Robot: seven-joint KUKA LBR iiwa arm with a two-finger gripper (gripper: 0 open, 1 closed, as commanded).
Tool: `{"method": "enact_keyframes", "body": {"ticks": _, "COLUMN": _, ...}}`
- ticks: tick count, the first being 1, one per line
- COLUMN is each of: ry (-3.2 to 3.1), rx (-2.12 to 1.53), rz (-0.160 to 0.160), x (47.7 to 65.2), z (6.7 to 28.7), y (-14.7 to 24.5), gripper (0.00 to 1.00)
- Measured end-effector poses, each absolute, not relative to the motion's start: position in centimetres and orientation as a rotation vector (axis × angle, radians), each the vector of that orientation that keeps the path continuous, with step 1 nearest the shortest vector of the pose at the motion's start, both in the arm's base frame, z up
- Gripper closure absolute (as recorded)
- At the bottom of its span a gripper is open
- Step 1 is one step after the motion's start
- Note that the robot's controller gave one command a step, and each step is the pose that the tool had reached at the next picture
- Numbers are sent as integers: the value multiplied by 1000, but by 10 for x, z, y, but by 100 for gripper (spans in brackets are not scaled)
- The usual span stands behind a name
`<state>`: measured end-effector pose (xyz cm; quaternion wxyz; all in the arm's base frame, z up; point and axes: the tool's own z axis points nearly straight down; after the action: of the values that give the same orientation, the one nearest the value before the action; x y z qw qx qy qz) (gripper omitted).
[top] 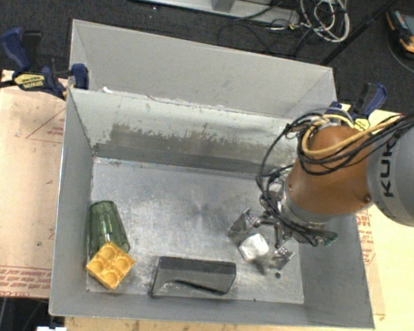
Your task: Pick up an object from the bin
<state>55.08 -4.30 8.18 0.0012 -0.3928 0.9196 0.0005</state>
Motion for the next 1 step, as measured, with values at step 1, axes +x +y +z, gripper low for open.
{"method": "enact_keyframes", "body": {"ticks": 1, "ry": 2982, "rx": -977, "rz": 1, "x": 538, "z": 117, "y": -88, "gripper": 100}}
